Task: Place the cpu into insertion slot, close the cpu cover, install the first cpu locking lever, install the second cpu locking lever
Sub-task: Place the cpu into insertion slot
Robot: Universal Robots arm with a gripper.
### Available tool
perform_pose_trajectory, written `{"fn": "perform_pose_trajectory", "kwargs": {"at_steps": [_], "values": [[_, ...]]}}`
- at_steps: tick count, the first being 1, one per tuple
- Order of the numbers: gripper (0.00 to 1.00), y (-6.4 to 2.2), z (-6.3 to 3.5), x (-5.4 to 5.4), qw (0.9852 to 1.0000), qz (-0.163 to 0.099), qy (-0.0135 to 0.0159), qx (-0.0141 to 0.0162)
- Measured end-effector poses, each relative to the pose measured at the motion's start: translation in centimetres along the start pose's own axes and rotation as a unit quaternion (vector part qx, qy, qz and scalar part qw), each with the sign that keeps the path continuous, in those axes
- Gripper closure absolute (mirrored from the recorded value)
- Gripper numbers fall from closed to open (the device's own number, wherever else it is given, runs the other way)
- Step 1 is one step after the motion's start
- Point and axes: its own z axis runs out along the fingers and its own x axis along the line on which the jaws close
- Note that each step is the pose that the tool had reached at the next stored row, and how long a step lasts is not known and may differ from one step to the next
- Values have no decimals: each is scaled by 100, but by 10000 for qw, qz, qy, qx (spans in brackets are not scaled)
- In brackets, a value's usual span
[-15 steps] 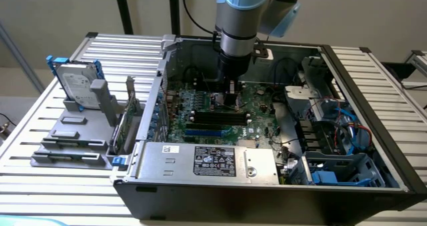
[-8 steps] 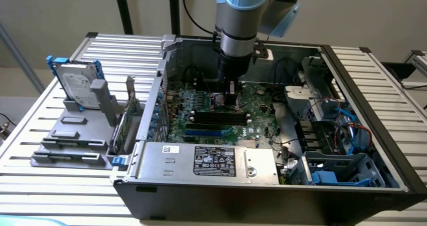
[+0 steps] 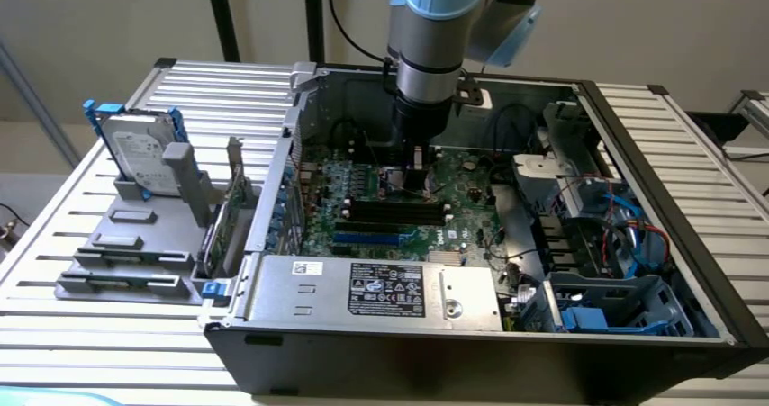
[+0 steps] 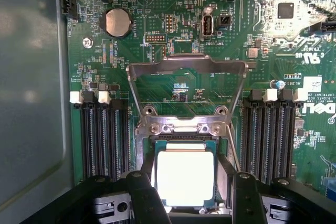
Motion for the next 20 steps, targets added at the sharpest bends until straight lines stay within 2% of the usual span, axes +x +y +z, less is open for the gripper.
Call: {"fn": "perform_pose_trajectory", "kwargs": {"at_steps": [14, 16, 17, 20], "values": [[45, 0, 9, 4, 10000, 0, 1, 0], [44, 0, 10, 5, 10000, 0, 1, 0], [38, 0, 10, 5, 10000, 0, 1, -1], [38, 0, 9, 4, 10000, 0, 0, 0]]}}
